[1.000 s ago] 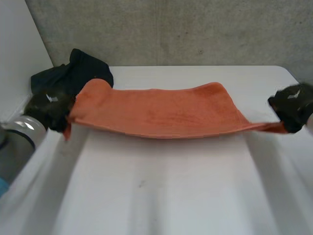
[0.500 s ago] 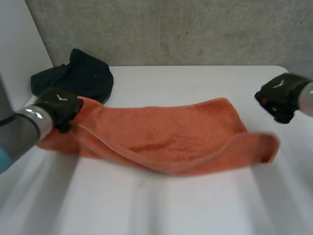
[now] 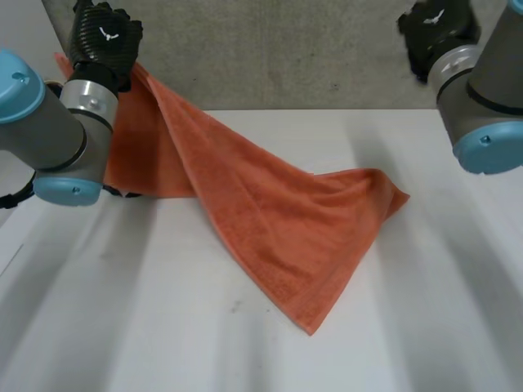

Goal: Fold the laundry.

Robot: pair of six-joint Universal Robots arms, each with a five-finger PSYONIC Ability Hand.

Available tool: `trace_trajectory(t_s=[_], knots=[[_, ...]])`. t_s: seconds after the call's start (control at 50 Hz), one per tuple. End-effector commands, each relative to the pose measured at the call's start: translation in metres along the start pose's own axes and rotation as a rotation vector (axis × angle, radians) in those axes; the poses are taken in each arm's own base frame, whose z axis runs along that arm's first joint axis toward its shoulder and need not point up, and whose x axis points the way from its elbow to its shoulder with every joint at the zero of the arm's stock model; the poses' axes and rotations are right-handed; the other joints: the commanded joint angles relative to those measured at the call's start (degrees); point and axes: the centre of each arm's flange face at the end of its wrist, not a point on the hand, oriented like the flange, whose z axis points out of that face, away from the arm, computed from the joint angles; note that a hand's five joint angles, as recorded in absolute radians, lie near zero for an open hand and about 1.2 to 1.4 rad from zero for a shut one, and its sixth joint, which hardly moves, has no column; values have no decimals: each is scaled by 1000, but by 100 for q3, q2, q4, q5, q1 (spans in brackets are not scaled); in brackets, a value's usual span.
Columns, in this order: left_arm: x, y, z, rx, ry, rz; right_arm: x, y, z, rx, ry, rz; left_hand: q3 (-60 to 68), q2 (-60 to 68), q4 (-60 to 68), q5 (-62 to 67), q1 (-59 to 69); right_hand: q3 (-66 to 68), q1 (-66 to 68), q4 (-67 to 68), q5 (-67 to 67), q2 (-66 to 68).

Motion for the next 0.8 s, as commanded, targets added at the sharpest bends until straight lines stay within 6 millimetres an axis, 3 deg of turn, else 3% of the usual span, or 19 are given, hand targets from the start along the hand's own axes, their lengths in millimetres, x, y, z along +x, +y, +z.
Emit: trace_trajectory(t_s=[0.02,0.26,0.36,0.48,0.64,0.8], knots=[[16,4,-37,-75,89,-19,-34,22,-74,-269,-233,248,1164,1138,1118,1408,1390,-1968,-1472,-1975,-2002,-1951],[29,18,-56,-143,139,-25,-109,73,-178,-476,-599,577,1164,1138,1118,1408,1390,-1616,-1120,-1623,-1650,-1599],[29,20,-60,-158,139,-57,-139,75,-207,-444,-648,579,1164,1138,1118,1408,1390,-1549,-1053,-1556,-1583,-1532],[26,19,-61,-171,119,-112,-153,79,-214,-354,-592,554,1164,1138,1118,1408,1390,-1214,-718,-1220,-1247,-1197],[26,20,-63,-180,118,-135,-177,83,-224,-346,-640,528,1164,1138,1118,1408,1390,-591,-95,-598,-625,-574],[28,21,-65,-185,123,-137,-182,88,-220,-334,-626,528,1164,1138,1118,1408,1390,-120,377,-126,-153,-103]])
